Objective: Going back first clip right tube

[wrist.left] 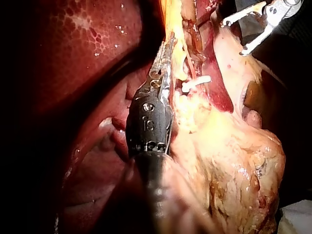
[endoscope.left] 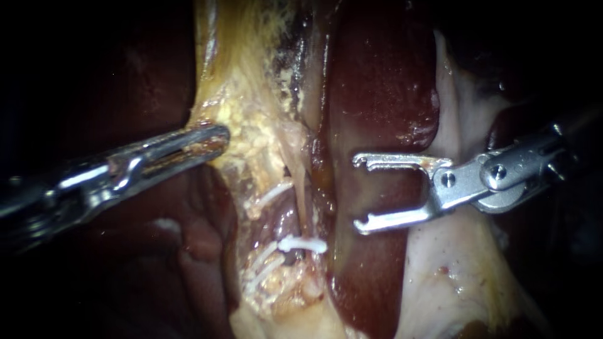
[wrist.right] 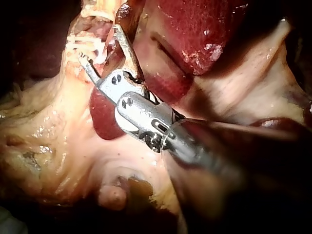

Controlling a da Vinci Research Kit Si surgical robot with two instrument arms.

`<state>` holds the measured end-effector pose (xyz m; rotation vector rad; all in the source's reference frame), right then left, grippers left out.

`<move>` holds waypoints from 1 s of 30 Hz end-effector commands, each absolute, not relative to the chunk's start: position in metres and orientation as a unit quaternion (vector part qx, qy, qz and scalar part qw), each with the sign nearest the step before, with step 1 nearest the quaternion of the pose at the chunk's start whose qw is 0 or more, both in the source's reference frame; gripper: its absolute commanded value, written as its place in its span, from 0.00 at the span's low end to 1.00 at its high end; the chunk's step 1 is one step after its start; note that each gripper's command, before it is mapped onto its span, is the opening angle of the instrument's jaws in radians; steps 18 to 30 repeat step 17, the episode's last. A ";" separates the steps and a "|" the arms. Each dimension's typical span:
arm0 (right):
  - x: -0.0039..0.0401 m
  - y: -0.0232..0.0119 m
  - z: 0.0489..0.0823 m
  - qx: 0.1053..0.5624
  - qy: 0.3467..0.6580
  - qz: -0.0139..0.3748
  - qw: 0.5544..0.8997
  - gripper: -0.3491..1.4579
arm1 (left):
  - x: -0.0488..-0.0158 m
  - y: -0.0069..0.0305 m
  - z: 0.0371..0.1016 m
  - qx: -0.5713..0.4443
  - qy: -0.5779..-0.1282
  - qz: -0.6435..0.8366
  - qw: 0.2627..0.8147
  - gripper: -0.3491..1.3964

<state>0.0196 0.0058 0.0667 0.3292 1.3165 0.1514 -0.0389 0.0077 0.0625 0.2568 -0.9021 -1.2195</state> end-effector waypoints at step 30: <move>0.0189 0.0063 0.0663 0.148 0.609 0.067 0.776 0.53 | -0.0403 0.0079 0.0626 0.120 -0.408 -0.550 0.719 0.00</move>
